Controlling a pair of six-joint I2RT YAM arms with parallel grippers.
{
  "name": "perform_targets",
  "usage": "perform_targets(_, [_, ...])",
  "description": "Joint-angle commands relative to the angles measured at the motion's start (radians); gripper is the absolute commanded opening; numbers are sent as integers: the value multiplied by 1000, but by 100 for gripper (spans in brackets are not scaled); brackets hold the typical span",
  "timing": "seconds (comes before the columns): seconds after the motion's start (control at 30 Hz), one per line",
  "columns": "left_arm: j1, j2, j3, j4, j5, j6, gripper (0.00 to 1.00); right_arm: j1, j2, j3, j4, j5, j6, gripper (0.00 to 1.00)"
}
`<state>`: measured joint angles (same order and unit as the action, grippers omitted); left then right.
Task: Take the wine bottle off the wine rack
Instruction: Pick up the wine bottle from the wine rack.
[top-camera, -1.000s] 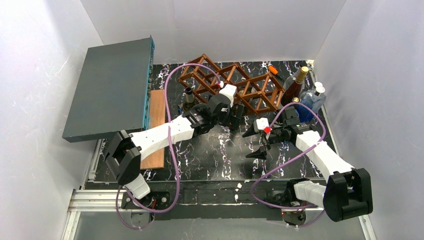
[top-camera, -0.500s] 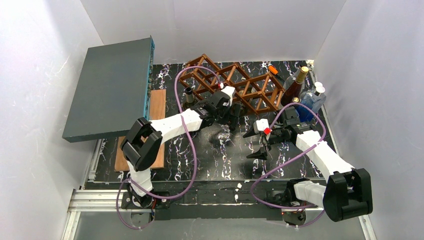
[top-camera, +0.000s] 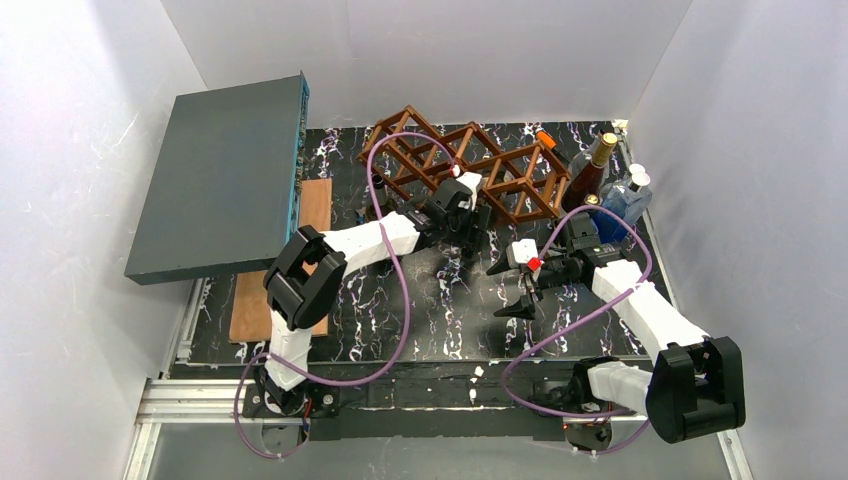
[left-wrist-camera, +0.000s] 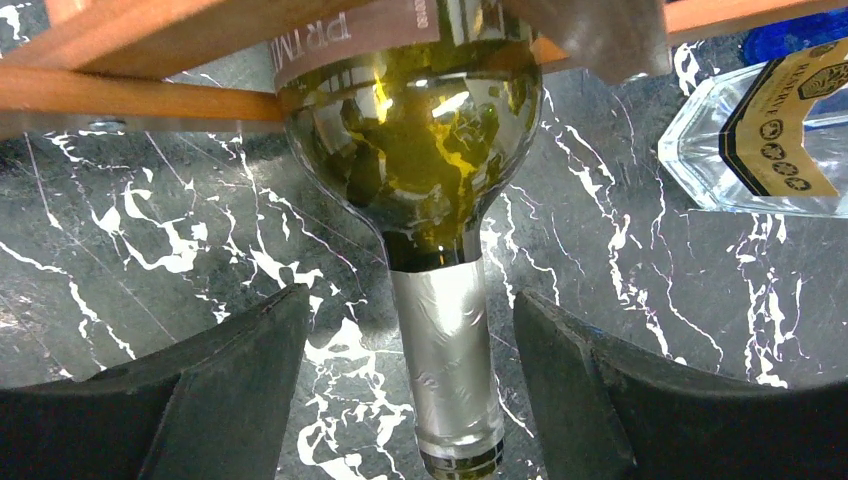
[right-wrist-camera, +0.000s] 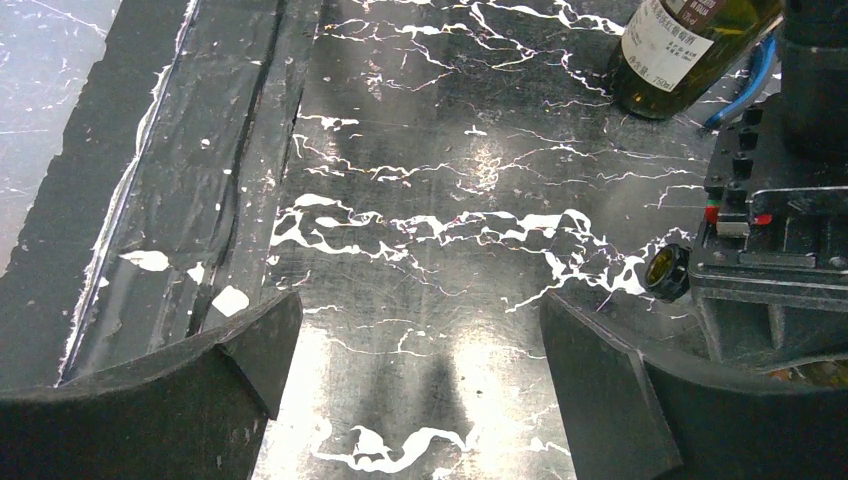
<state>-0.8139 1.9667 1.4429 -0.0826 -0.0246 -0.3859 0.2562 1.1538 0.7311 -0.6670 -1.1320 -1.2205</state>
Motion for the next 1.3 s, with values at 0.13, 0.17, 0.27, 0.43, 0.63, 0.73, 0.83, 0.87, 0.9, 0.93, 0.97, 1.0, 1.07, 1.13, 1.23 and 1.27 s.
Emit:
perform_targets(0.13, [7,28,44,2,-3,-27,70,-3,1,43,-34,-17,-34,98])
perform_targets(0.17, [6,29,43,6,-3,-30,69,-3,1,44,-34,-17,-35,98])
perform_targets(0.27, [7,21,16,42,-14,-47,67,-3,1,44,-36,-16,-37,98])
perform_targets(0.43, [4,0,-40,129,-51,-85,64,-3,3,44,-39,-17,-39,98])
perform_targets(0.63, [-7,14,-29,139,-100,-91,63,-3,4,45,-41,-17,-42,99])
perform_targets(0.73, [-16,23,-21,142,-115,-91,63,-3,4,45,-44,-16,-44,98])
perform_targets(0.83, [-25,35,-14,142,-126,-89,61,-3,4,46,-46,-15,-48,98])
perform_targets(0.87, [-26,38,-14,142,-130,-90,61,-3,4,47,-47,-15,-49,98])
perform_targets(0.9, [-28,41,-15,142,-135,-91,61,-3,6,47,-50,-15,-52,98])
perform_targets(0.93, [-30,45,-15,144,-139,-93,60,-3,6,48,-53,-15,-55,98])
perform_targets(0.97, [-31,47,-15,145,-143,-96,59,-3,6,49,-57,-15,-58,98])
perform_targets(1.0, [-32,49,-16,147,-144,-98,58,-3,7,50,-58,-15,-60,98])
perform_targets(1.07, [-36,55,-13,148,-146,-100,58,-3,7,50,-60,-15,-63,98])
perform_targets(1.13, [-39,64,-7,150,-150,-101,57,-3,9,51,-64,-16,-65,98])
perform_targets(1.23, [-41,76,2,150,-150,-103,57,-3,10,52,-66,-17,-68,98])
perform_targets(1.27, [-42,79,5,150,-150,-103,54,-3,10,53,-66,-17,-69,98])
